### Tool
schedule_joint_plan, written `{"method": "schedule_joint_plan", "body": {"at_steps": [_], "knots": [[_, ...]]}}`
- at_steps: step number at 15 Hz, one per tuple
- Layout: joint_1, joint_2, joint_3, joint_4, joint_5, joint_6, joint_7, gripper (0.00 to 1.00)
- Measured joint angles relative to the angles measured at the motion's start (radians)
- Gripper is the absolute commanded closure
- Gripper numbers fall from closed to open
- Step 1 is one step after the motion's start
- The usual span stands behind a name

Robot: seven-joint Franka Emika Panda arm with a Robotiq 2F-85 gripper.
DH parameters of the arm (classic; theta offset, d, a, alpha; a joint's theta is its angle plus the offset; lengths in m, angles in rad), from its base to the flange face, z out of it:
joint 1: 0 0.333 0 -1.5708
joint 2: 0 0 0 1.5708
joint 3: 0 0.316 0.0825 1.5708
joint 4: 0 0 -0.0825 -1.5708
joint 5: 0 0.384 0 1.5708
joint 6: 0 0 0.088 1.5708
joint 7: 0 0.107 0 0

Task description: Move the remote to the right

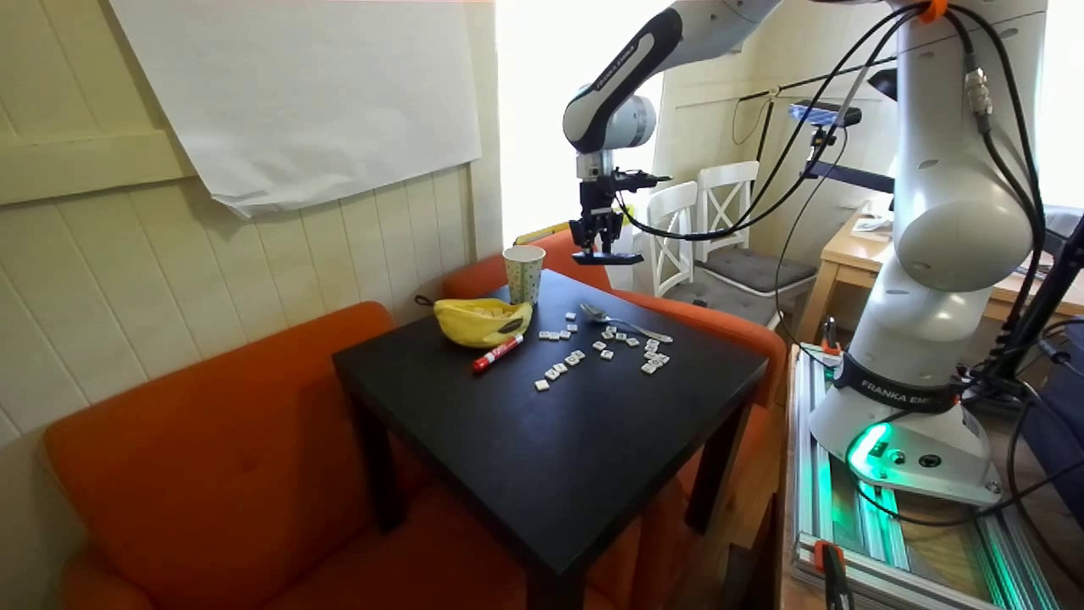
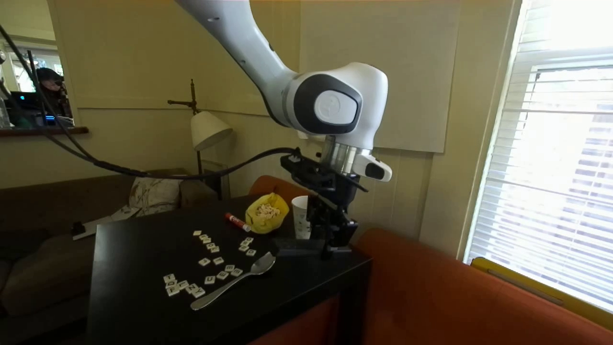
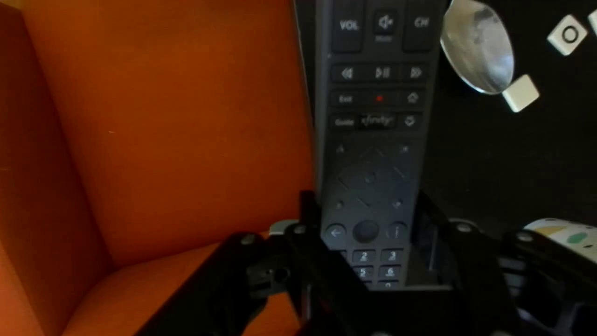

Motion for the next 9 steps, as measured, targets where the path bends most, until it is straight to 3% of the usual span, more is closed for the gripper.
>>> {"method": "schedule_joint_plan", "body": {"at_steps": [5, 9], "knots": [[0.0, 0.011, 0.018, -0.022, 0.075, 0.012, -0.004, 0.74], [-0.001, 0.018, 0.024, -0.055, 0.107, 0.092, -0.029, 0.74]]}}
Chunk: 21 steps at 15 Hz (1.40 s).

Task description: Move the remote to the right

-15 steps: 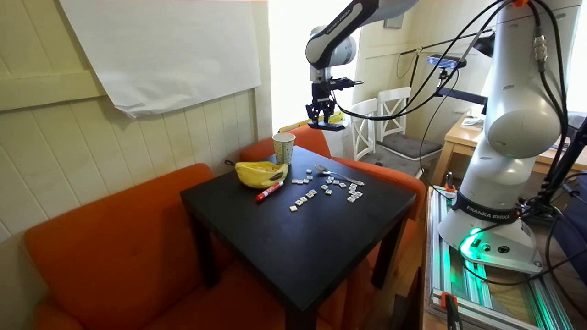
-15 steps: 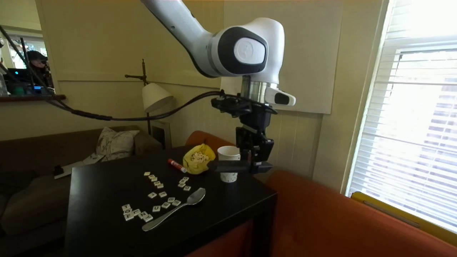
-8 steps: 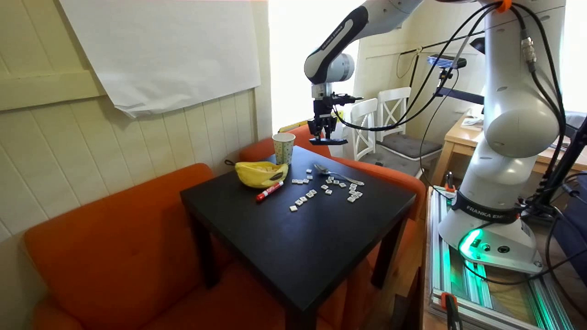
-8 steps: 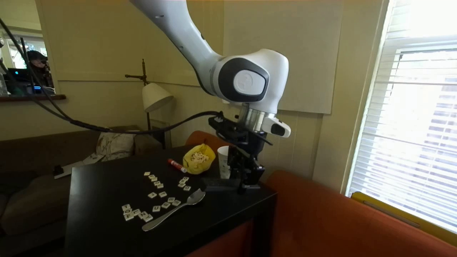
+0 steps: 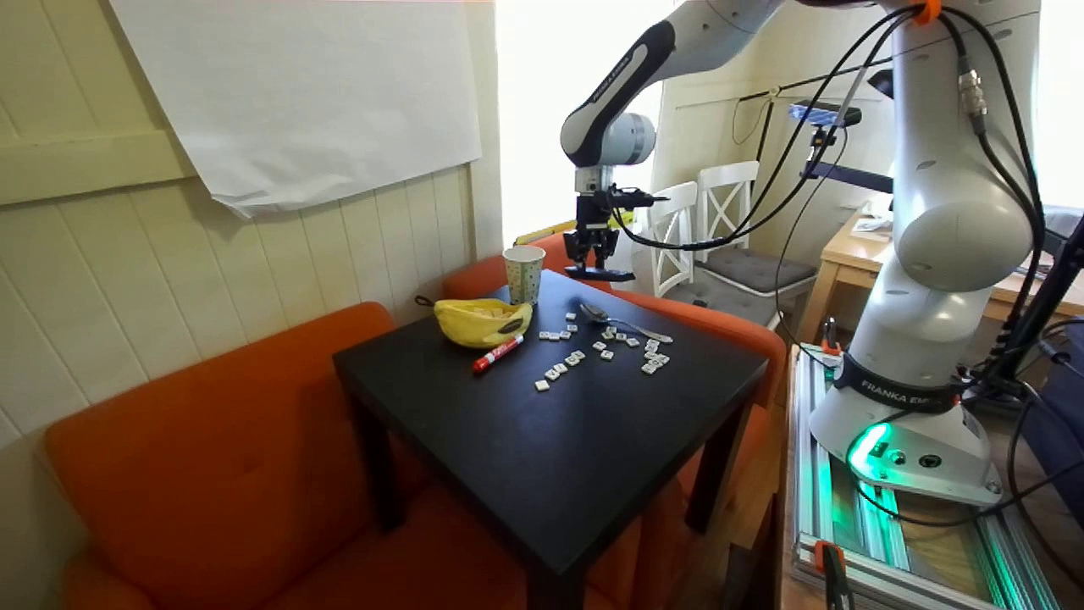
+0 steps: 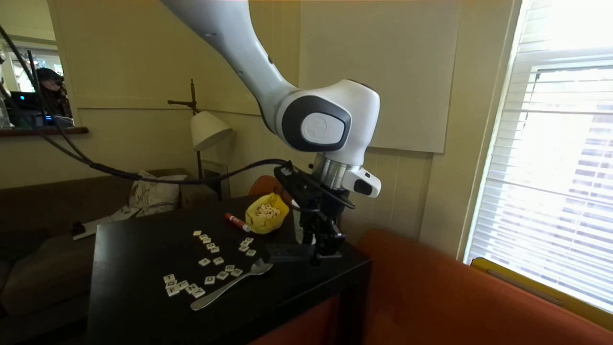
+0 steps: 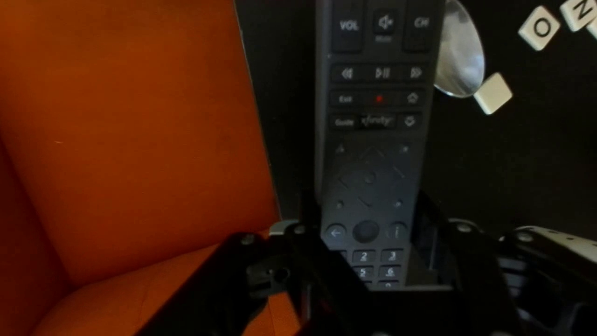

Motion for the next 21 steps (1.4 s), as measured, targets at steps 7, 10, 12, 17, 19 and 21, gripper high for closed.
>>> {"method": "schedule_joint_plan", "body": {"at_steps": [7, 10, 12, 17, 19, 21], "knots": [[-0.004, 0.015, 0.012, -0.027, 0.035, 0.066, -0.031, 0.74], [-0.004, 0.017, 0.014, -0.029, 0.036, 0.067, -0.038, 0.74], [-0.01, 0.017, 0.03, -0.042, 0.066, 0.084, -0.085, 0.74], [-0.048, 0.019, 0.073, -0.072, 0.168, 0.139, -0.248, 0.74], [-0.066, 0.021, 0.083, -0.072, 0.197, 0.139, -0.304, 0.74], [-0.08, 0.023, 0.09, -0.072, 0.209, 0.139, -0.351, 0.74]]}}
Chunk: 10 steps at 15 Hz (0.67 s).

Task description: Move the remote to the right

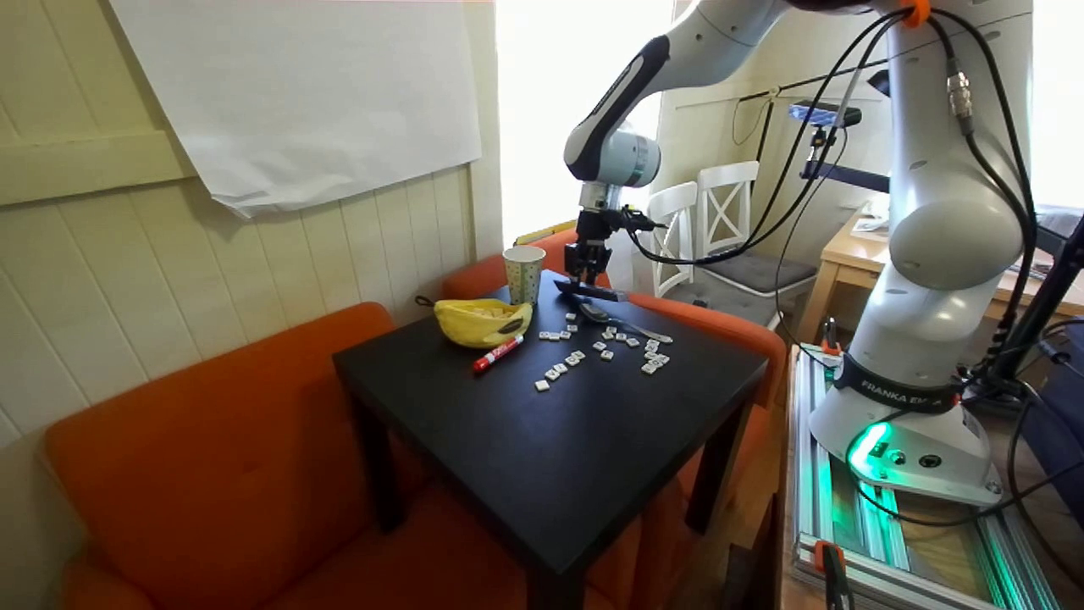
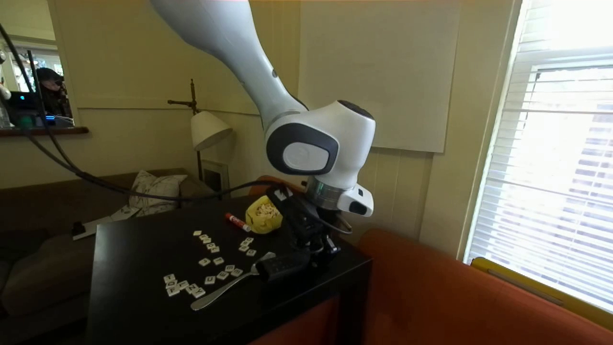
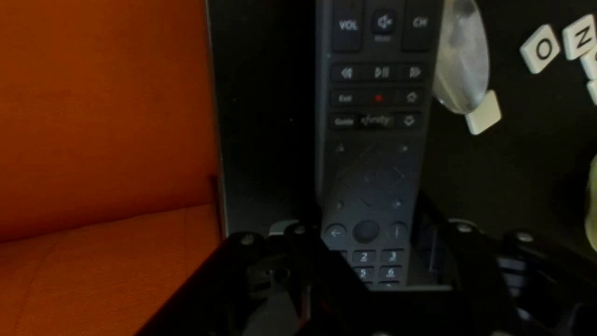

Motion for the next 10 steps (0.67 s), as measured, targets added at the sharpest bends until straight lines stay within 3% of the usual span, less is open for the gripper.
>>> {"method": "schedule_joint_plan", "body": {"at_steps": [7, 8, 10], "knots": [[-0.035, 0.005, 0.018, -0.012, 0.072, 0.009, -0.13, 0.74], [-0.04, 0.005, 0.02, -0.015, 0.082, 0.011, -0.145, 0.33], [-0.043, 0.005, 0.022, -0.019, 0.097, 0.012, -0.166, 0.17]]}}
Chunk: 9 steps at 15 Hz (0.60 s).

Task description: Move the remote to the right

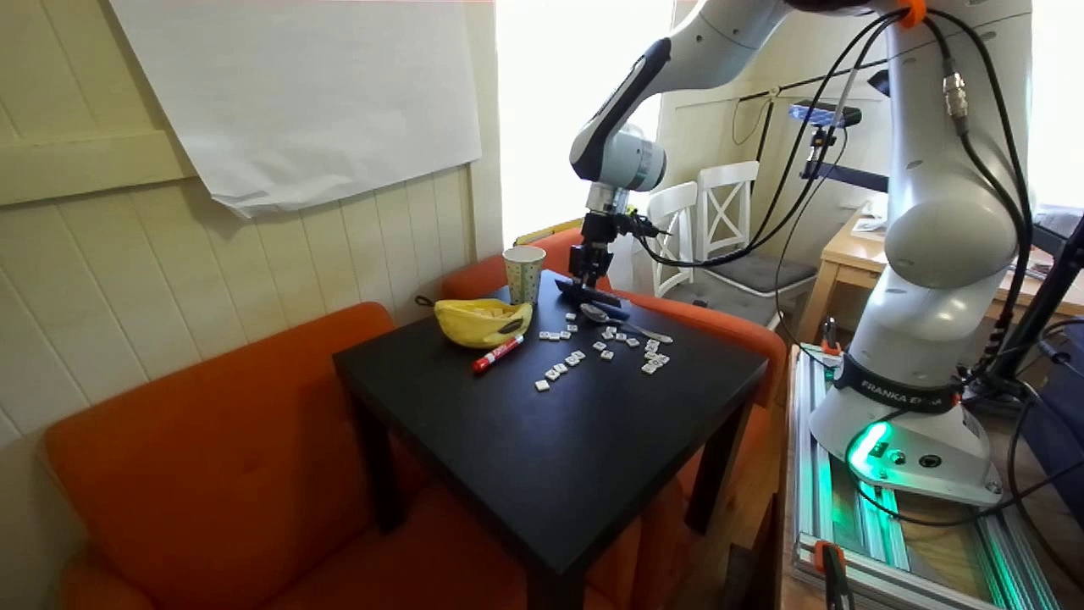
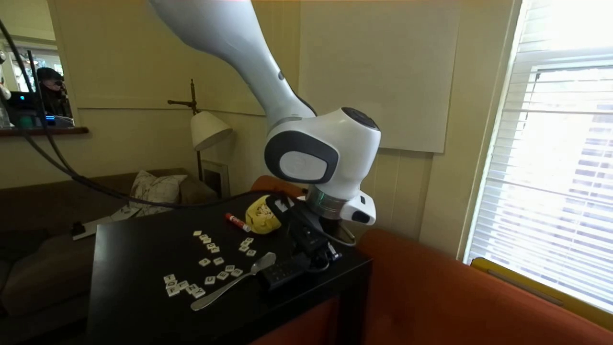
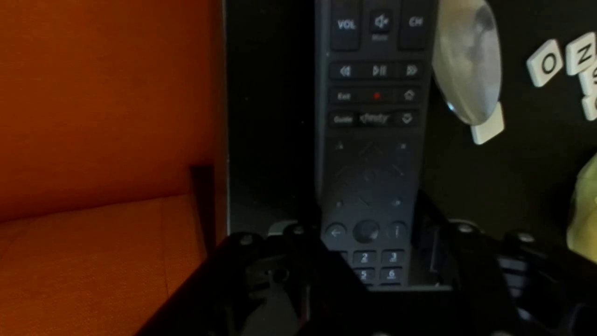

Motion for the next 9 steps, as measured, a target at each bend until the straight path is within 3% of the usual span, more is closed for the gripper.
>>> {"method": "schedule_joint_plan", "body": {"at_steps": [2, 3, 9], "knots": [[0.0, 0.0, 0.003, -0.007, 0.011, 0.001, -0.015, 0.03], [0.0, 0.0, 0.006, -0.009, 0.013, 0.001, -0.016, 0.01], [0.02, -0.042, 0.012, -0.038, 0.014, 0.032, 0.04, 0.0]]}}
